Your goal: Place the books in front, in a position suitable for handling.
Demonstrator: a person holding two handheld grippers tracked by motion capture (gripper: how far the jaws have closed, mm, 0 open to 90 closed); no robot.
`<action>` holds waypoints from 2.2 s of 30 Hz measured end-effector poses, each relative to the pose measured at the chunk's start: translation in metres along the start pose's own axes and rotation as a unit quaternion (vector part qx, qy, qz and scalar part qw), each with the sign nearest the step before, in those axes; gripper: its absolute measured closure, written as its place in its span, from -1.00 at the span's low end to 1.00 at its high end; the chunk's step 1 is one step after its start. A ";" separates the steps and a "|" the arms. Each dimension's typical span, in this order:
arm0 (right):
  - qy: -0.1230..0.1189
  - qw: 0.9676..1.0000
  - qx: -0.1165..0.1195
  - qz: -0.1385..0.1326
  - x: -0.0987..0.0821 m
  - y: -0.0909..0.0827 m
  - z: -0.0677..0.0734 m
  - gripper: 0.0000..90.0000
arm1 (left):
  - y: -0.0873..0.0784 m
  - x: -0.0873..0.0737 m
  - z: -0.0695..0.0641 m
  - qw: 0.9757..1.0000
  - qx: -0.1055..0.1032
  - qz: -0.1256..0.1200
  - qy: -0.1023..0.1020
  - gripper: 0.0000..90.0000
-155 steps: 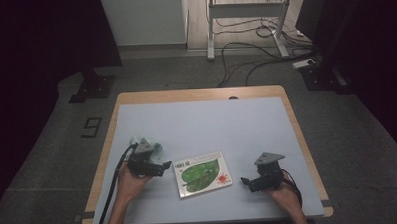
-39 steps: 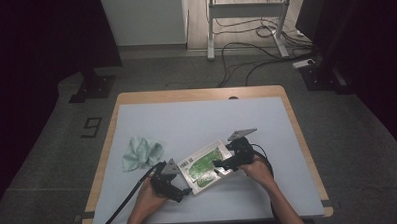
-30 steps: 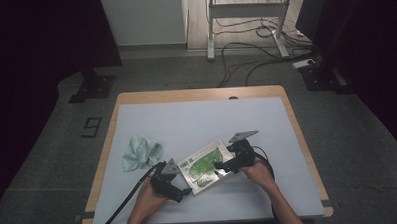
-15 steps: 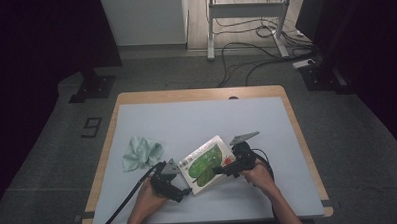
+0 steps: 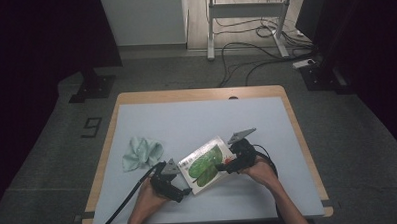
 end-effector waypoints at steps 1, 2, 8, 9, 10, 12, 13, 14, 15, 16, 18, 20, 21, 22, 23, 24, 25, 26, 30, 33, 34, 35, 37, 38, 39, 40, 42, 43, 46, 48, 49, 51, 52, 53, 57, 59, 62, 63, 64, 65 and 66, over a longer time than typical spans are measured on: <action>-0.003 1.000 0.002 0.003 0.000 0.000 0.000 -0.66 | 0.000 0.000 0.000 1.000 0.001 0.001 -0.001 -1.00; -0.008 1.000 0.004 0.006 0.001 0.000 -0.001 -0.65 | 0.000 0.000 0.000 1.000 0.003 0.002 0.000 -1.00; -0.028 0.999 0.004 0.016 0.000 -0.005 0.002 -0.41 | -0.001 -0.002 -0.001 1.000 0.010 0.004 -0.001 -1.00; -0.028 0.999 0.004 0.015 0.000 -0.006 0.002 -0.38 | -0.002 -0.002 -0.001 1.000 0.011 0.005 0.000 -1.00; -0.031 0.999 0.004 0.013 0.000 -0.007 0.002 -0.34 | -0.002 -0.002 0.000 1.000 0.013 0.004 -0.003 -1.00; -0.036 0.999 0.003 0.008 -0.002 -0.010 0.003 -0.28 | -0.003 -0.002 0.001 1.000 0.019 0.006 -0.011 -1.00; -0.036 0.999 0.002 0.006 -0.003 -0.011 0.003 -0.27 | -0.003 -0.002 0.002 1.000 0.023 0.008 -0.014 -1.00; -0.038 0.999 0.002 0.004 -0.003 -0.012 0.004 -0.25 | -0.003 -0.002 0.003 0.999 0.026 0.008 -0.016 -1.00; -0.037 0.999 0.000 0.003 -0.004 -0.013 0.004 -0.24 | -0.003 -0.001 0.004 0.999 0.028 0.007 -0.020 -1.00; -0.043 0.999 -0.001 0.002 -0.005 -0.013 0.004 -0.22 | -0.004 -0.001 0.005 0.999 0.027 0.005 -0.023 -1.00; -0.044 0.999 -0.003 0.001 -0.007 -0.015 0.006 -0.19 | -0.004 0.000 0.006 0.999 0.024 0.002 -0.028 -1.00; -0.048 0.999 -0.004 -0.002 -0.009 -0.017 0.006 -0.16 | -0.005 0.001 0.007 0.999 0.020 -0.003 -0.035 -1.00; -0.050 0.999 -0.004 -0.002 -0.010 -0.018 0.006 -0.14 | -0.005 0.001 0.007 0.999 0.018 -0.006 -0.037 -1.00; -0.052 0.999 -0.005 -0.003 -0.012 -0.018 0.007 -0.13 | -0.005 0.002 0.008 0.999 0.018 -0.008 -0.039 -1.00; -0.053 0.999 -0.005 -0.002 -0.013 -0.019 0.007 -0.12 | -0.005 0.002 0.008 0.999 0.015 -0.010 -0.044 -1.00; -0.055 0.998 -0.006 -0.004 -0.014 -0.020 0.007 -0.11 | -0.006 0.003 0.009 0.999 0.009 -0.013 -0.049 -1.00; -0.056 0.998 -0.008 -0.004 -0.016 -0.020 0.008 -0.10 | -0.006 0.003 0.010 0.998 0.006 -0.015 -0.052 -1.00; -0.059 0.998 -0.009 -0.004 -0.017 -0.021 0.008 -0.09 | -0.005 0.003 0.010 0.998 0.003 -0.018 -0.054 -1.00; -0.064 0.998 -0.015 -0.002 -0.022 -0.022 0.010 -0.06 | -0.004 0.005 0.012 0.998 -0.007 -0.021 -0.061 -1.00; -0.070 0.997 -0.015 -0.005 -0.025 -0.024 0.011 -0.04 | -0.003 0.006 0.012 0.997 -0.015 -0.025 -0.065 -1.00; -0.070 0.997 -0.015 -0.007 -0.026 -0.025 0.011 -0.02 | -0.002 0.006 0.012 0.997 -0.017 -0.026 -0.068 -1.00; -0.072 0.997 -0.014 -0.009 -0.027 -0.026 0.012 -0.01 | -0.002 0.006 0.013 0.997 -0.019 -0.027 -0.069 -1.00; -0.075 0.997 -0.014 -0.010 -0.028 -0.027 0.012 0.01 | -0.001 0.007 0.013 0.997 -0.024 -0.026 -0.069 -1.00; -0.075 0.997 -0.014 -0.010 -0.029 -0.028 0.013 0.02 | 0.000 0.008 0.013 0.997 -0.024 -0.025 -0.069 -1.00; -0.077 0.997 -0.014 -0.011 -0.030 -0.028 0.013 0.03 | 0.001 0.008 0.013 0.997 -0.024 -0.024 -0.069 -1.00; -0.077 0.997 -0.013 -0.010 -0.031 -0.029 0.013 0.04 | 0.002 0.009 0.013 0.997 -0.025 -0.023 -0.067 -1.00; -0.081 0.997 -0.013 -0.013 -0.033 -0.030 0.014 0.06 | 0.002 0.012 0.013 0.997 -0.029 -0.020 -0.064 -1.00; -0.082 0.996 -0.013 -0.014 -0.035 -0.031 0.014 0.07 | 0.003 0.013 0.013 0.997 -0.028 -0.021 -0.063 -1.00; -0.084 0.996 -0.013 -0.014 -0.038 -0.032 0.015 0.08 | 0.004 0.016 0.013 0.997 -0.036 -0.021 -0.065 -1.00; -0.084 0.996 -0.014 -0.013 -0.039 -0.032 0.015 0.09 | 0.005 0.017 0.012 0.997 -0.039 -0.023 -0.062 -0.99; -0.084 0.996 -0.014 -0.012 -0.039 -0.032 0.015 0.09 | 0.006 0.018 0.010 0.997 -0.041 -0.022 -0.060 -0.98; -0.082 0.996 -0.015 -0.012 -0.041 -0.032 0.015 0.10 | 0.007 0.020 0.008 0.997 -0.044 -0.022 -0.055 -0.98; -0.080 0.997 -0.015 -0.011 -0.042 -0.032 0.014 0.10 | 0.008 0.021 0.007 0.997 -0.046 -0.021 -0.052 -0.97; -0.078 0.997 -0.016 -0.009 -0.042 -0.031 0.014 0.10 | 0.009 0.022 0.006 0.997 -0.047 -0.022 -0.050 -0.95; -0.067 0.998 -0.007 -0.011 -0.044 -0.031 0.011 0.10 | 0.010 0.025 0.005 0.998 -0.043 -0.019 -0.048 -0.93; -0.060 0.998 -0.001 -0.010 -0.044 -0.031 0.010 0.09 | 0.009 0.025 0.004 0.998 -0.040 -0.019 -0.046 -0.92; -0.049 0.999 -0.004 -0.002 -0.044 -0.029 0.007 0.01 | 0.007 0.027 0.002 0.999 -0.030 -0.022 -0.037 -0.89; -0.048 0.999 -0.006 0.001 -0.045 -0.028 0.006 -0.02 | 0.006 0.028 0.001 0.999 -0.026 -0.026 -0.033 -0.87; -0.045 0.999 -0.011 0.005 -0.046 -0.027 0.006 -0.04 | 0.005 0.028 0.000 0.999 -0.022 -0.024 -0.031 -0.85; -0.044 0.999 -0.008 0.001 -0.046 -0.027 0.006 -0.04 | 0.004 0.029 0.000 0.999 -0.020 -0.027 -0.030 -0.84; -0.041 0.999 -0.005 0.000 -0.046 -0.028 0.005 -0.05 | 0.003 0.029 -0.001 0.999 -0.020 -0.027 -0.028 -0.82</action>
Point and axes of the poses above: each handheld gripper's, and its own axes: y roughly forward along the jaws, x roughly out of its top, z roughly to its left, the point moved 4 cm from there along y, roughly forward along the jaws, and after that the axes turned 4 degrees about x, right-handed, at the moved point
